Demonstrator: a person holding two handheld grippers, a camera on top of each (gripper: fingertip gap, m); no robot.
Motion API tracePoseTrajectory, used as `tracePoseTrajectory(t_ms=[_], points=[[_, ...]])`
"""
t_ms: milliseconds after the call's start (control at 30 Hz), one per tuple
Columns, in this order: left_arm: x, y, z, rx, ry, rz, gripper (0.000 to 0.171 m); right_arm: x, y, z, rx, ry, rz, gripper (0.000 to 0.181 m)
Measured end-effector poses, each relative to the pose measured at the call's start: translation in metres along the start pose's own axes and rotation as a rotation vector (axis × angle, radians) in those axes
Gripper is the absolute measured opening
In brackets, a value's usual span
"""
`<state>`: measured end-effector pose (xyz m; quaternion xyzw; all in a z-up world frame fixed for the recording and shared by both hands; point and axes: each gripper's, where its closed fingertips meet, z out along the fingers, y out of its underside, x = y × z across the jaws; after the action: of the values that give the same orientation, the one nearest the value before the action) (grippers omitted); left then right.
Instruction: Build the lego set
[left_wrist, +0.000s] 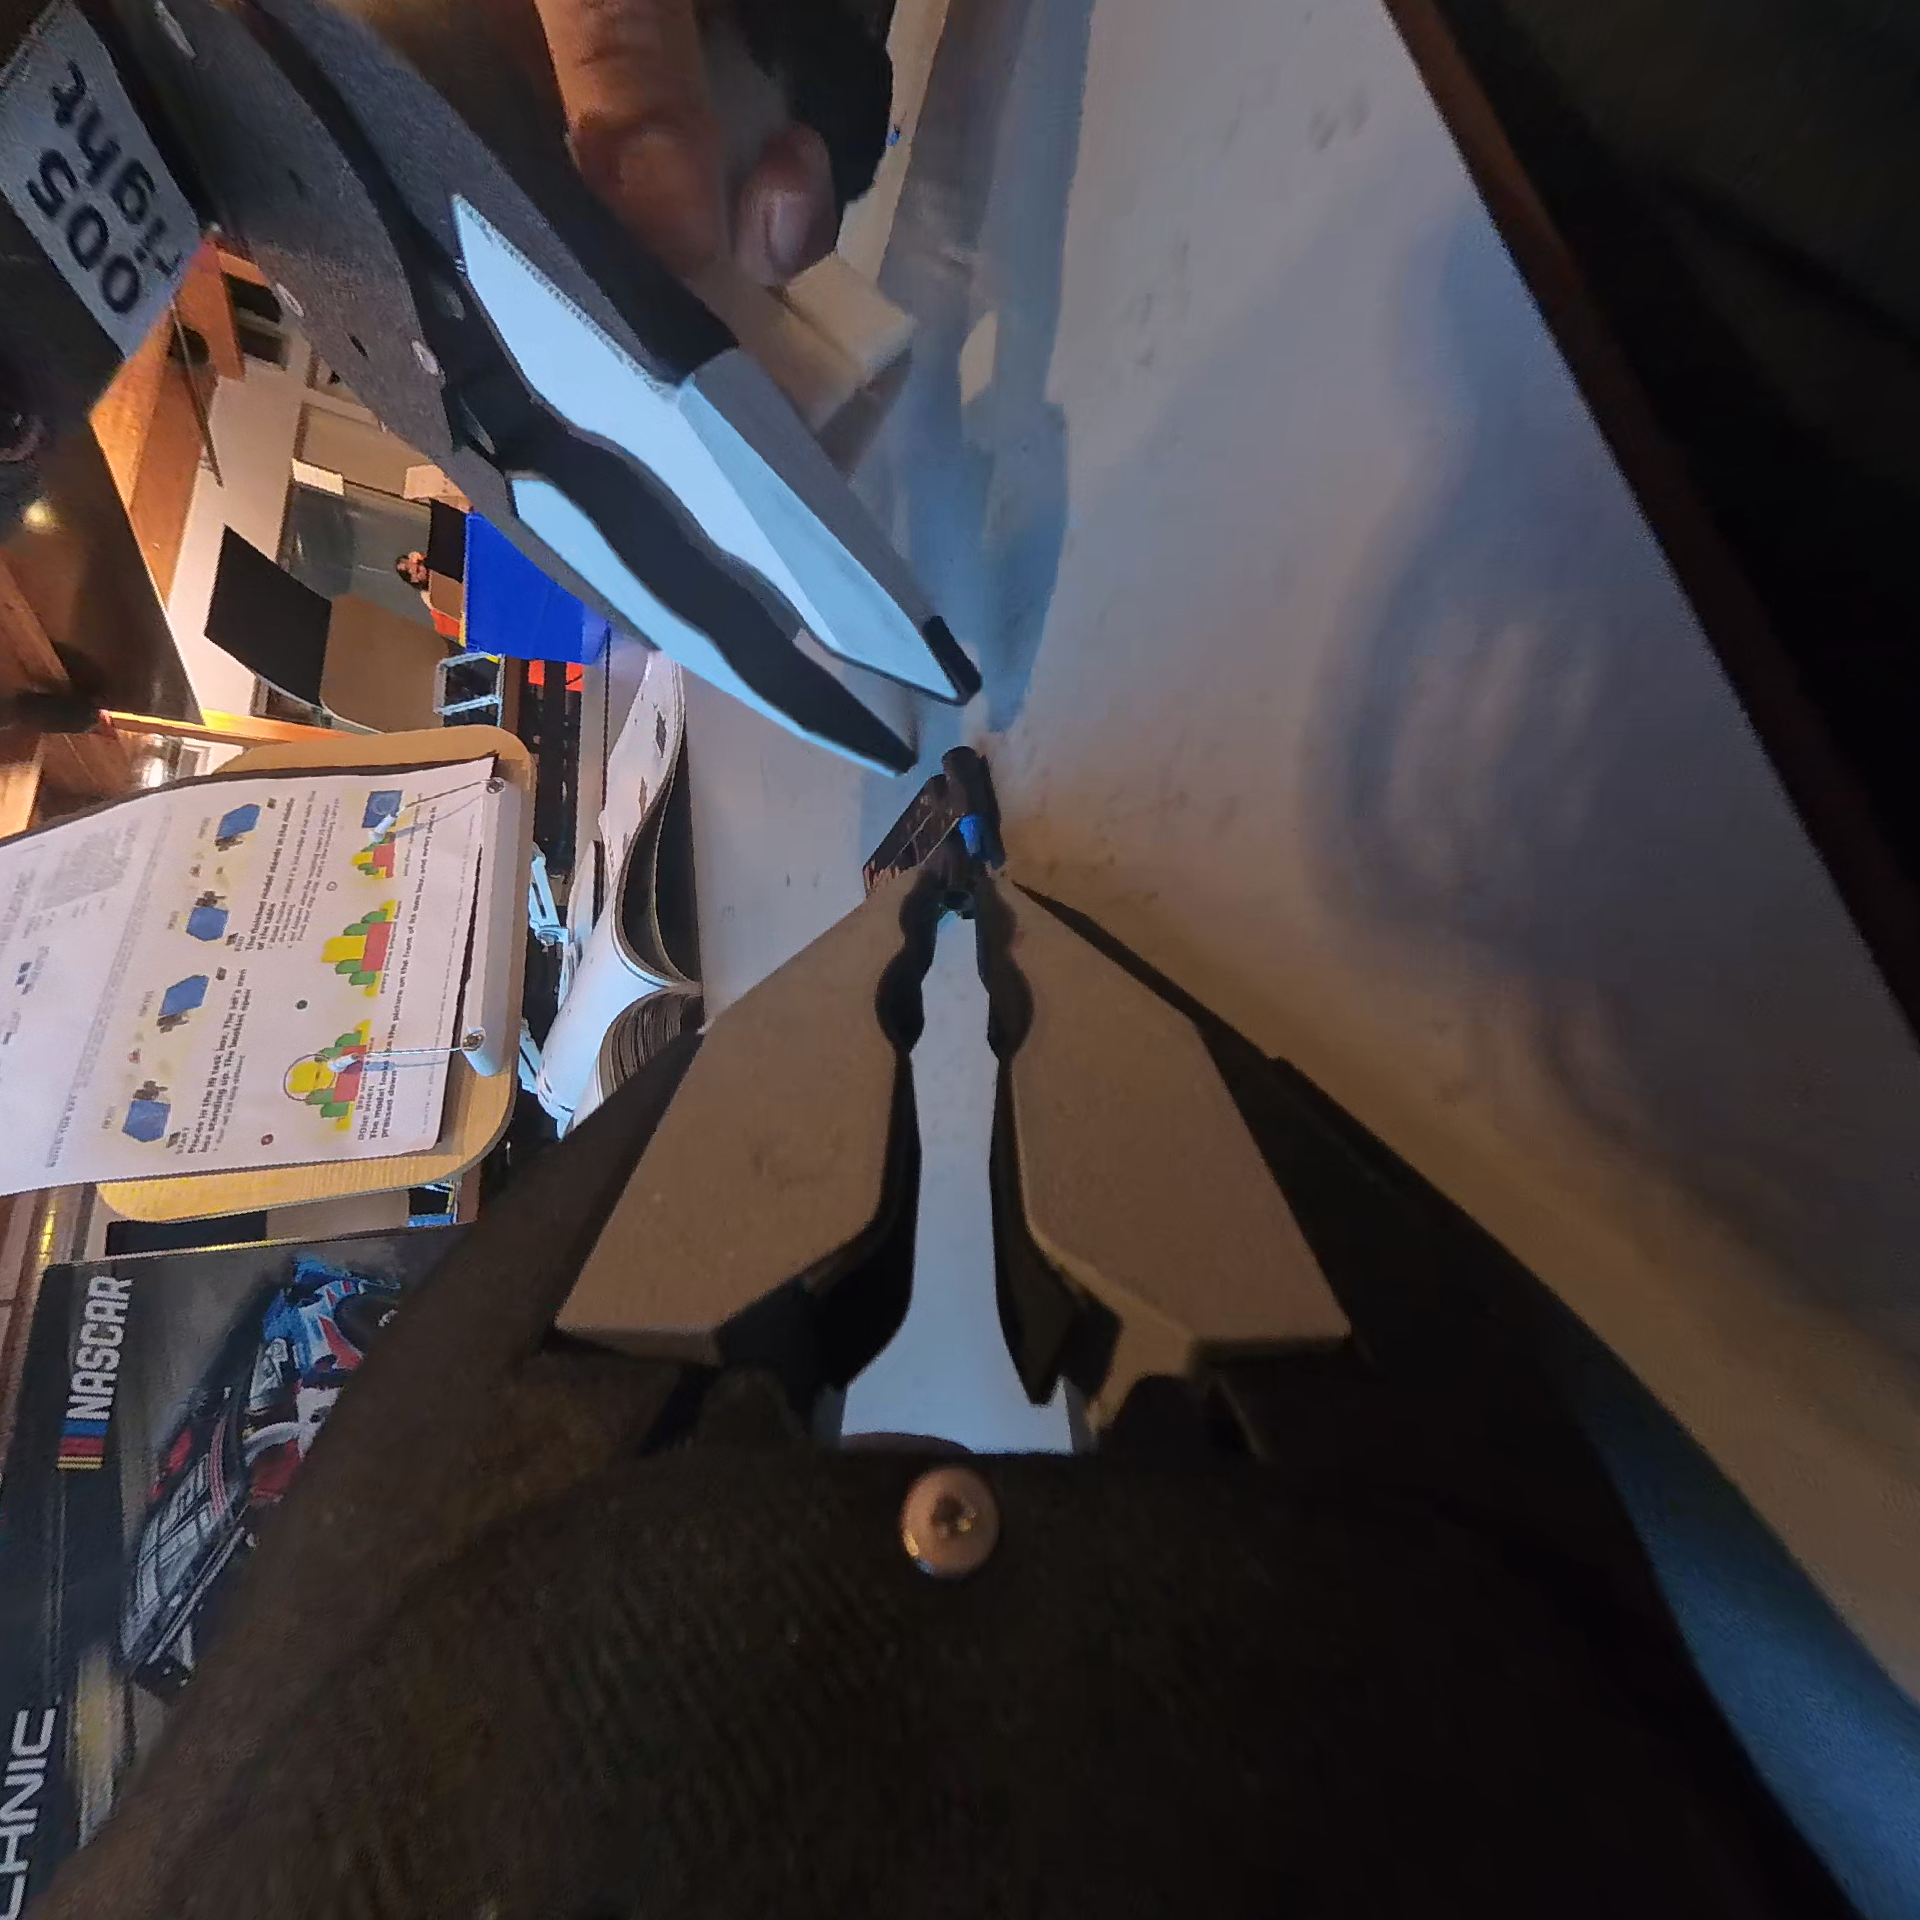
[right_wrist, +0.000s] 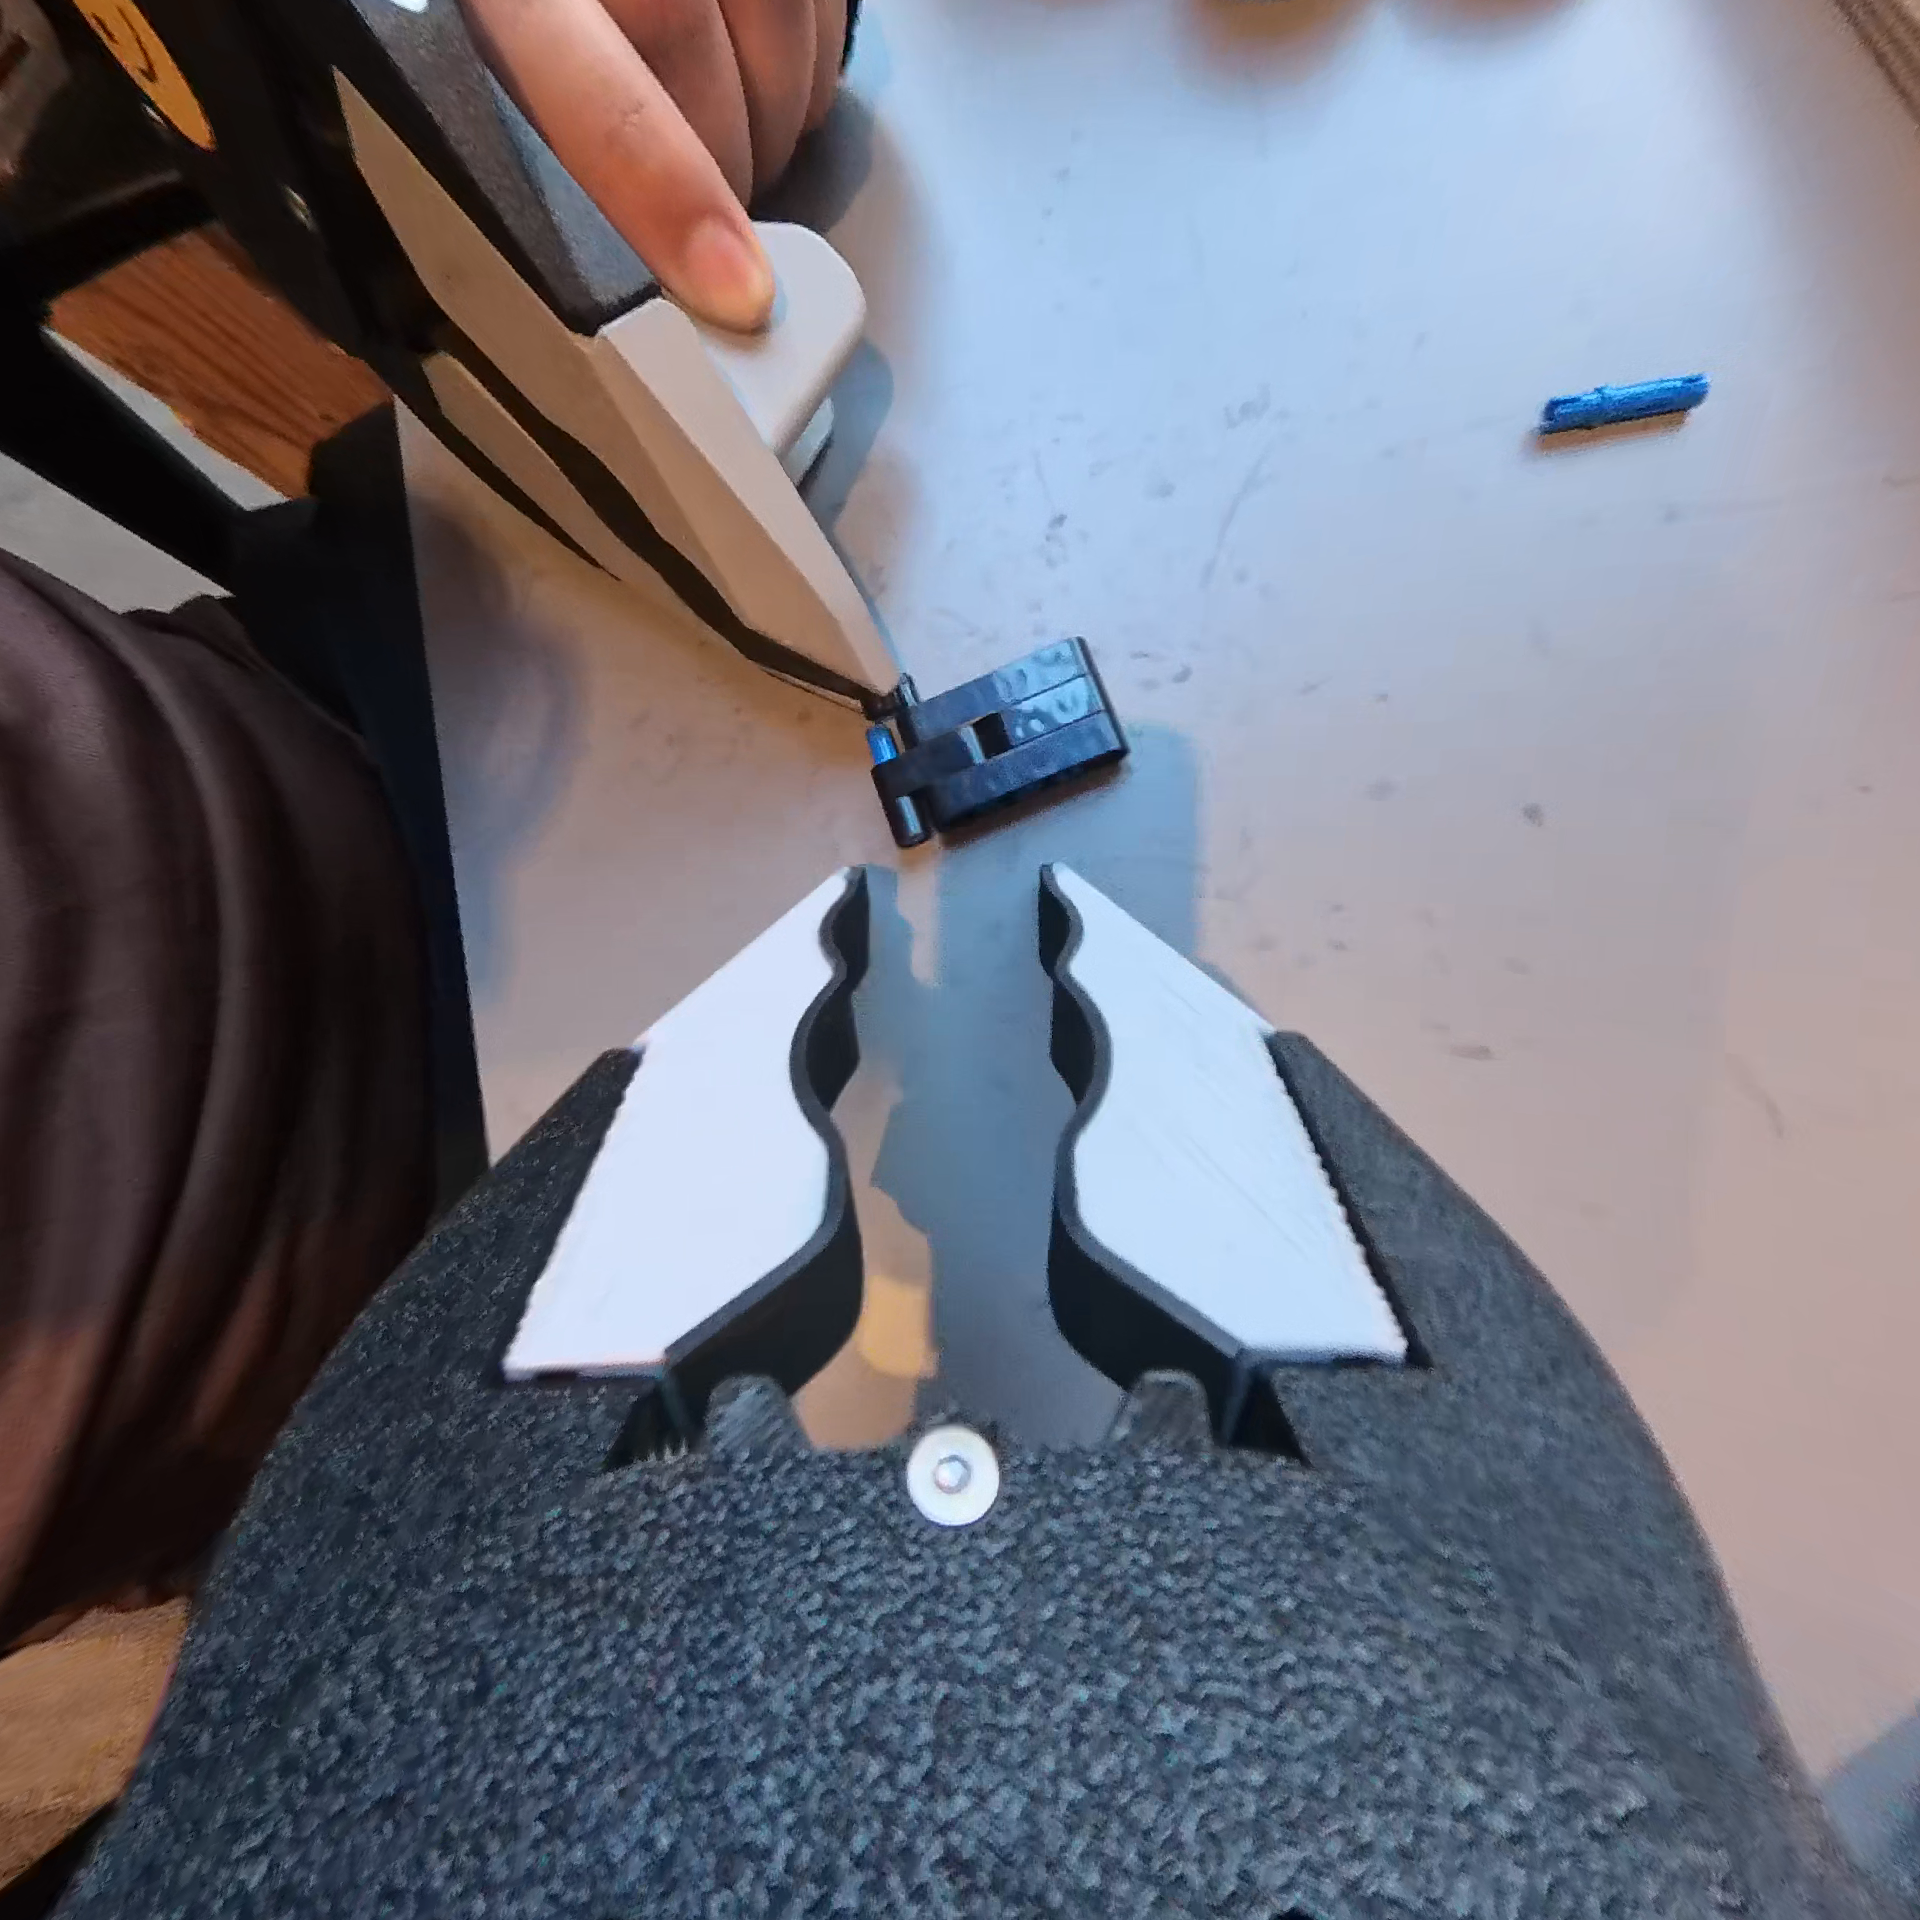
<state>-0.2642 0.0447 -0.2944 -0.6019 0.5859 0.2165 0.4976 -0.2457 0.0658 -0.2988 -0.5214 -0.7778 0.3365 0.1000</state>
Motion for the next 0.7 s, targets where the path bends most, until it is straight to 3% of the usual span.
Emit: tracePoseTrajectory(t_ms=[200,367,500,700], points=[[0.0,0.001,0.0,0.0,0.001,-0.002,0.005,-0.008,-0.013,-0.008,0.038,0.159,-0.247,0.019],[0.0,0.001,-0.001,0.004,0.005,-0.008,0.005,-0.006,-0.01,0.007,-0.016,0.224,-0.43,0.024],[0.0,0.001,-0.002,0.005,0.008,-0.014,0.005,-0.003,-0.015,0.011,0.015,0.182,-0.392,0.03],[0.001,0.006,-0.015,-0.017,-0.01,-0.033,0.006,-0.015,-0.012,0.013,0.016,0.24,-0.405,0.021]])
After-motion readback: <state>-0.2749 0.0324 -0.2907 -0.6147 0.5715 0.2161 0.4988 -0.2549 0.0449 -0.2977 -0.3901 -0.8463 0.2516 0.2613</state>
